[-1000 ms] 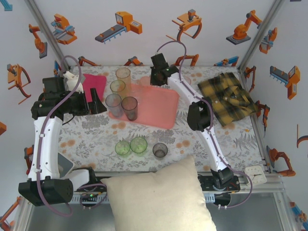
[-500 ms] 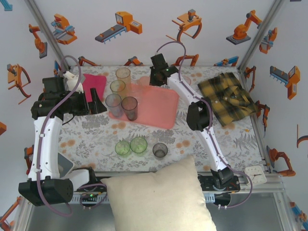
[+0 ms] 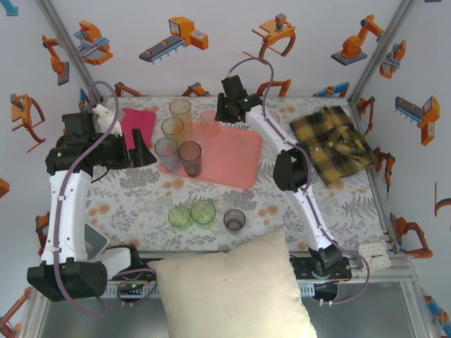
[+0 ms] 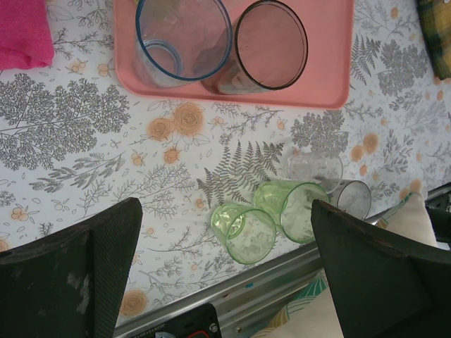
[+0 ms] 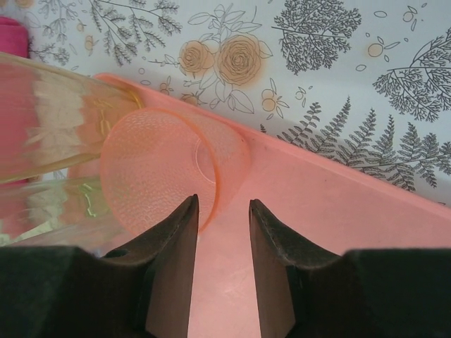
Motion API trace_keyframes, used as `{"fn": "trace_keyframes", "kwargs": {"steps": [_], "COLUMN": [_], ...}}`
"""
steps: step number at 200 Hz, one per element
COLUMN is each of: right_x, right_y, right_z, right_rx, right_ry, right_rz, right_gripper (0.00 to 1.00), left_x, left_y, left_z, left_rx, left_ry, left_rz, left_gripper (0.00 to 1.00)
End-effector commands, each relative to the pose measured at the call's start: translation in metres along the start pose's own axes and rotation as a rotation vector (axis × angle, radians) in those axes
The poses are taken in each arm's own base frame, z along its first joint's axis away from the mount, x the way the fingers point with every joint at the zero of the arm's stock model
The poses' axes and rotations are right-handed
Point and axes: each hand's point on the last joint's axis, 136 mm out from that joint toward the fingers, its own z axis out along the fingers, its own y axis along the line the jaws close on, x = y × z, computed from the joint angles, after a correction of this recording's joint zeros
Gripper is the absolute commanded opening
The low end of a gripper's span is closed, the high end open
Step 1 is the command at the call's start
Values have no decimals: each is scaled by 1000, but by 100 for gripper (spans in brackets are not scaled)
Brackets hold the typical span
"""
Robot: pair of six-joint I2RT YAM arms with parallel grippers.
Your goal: Place the glasses into the tray
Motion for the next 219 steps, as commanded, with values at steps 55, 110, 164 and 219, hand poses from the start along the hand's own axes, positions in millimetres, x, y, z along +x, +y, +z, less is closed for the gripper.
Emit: {"fn": "trace_keyframes", "kwargs": {"steps": [55, 110, 164, 219], "right_x": [-24, -43, -48, 11], "right_y": [13, 15, 5, -16], "right_z": [-7, -27, -89, -197], "right_rx": [-101, -160, -71, 63], "right_ry": [-51, -80, -103, -67], "right_rz": [65, 120, 80, -16], "right_gripper": [38, 38, 38, 37], "left_x": [-6, -6, -2, 13], "left_y": [-3, 0, 3, -13], "left_z": [-5, -8, -14, -7], "left_rx": [11, -7, -45, 39], "left_ry": [-24, -35, -52, 4], "left_rz": [5, 7, 30, 120], "left_gripper": [97, 97, 97, 97]}}
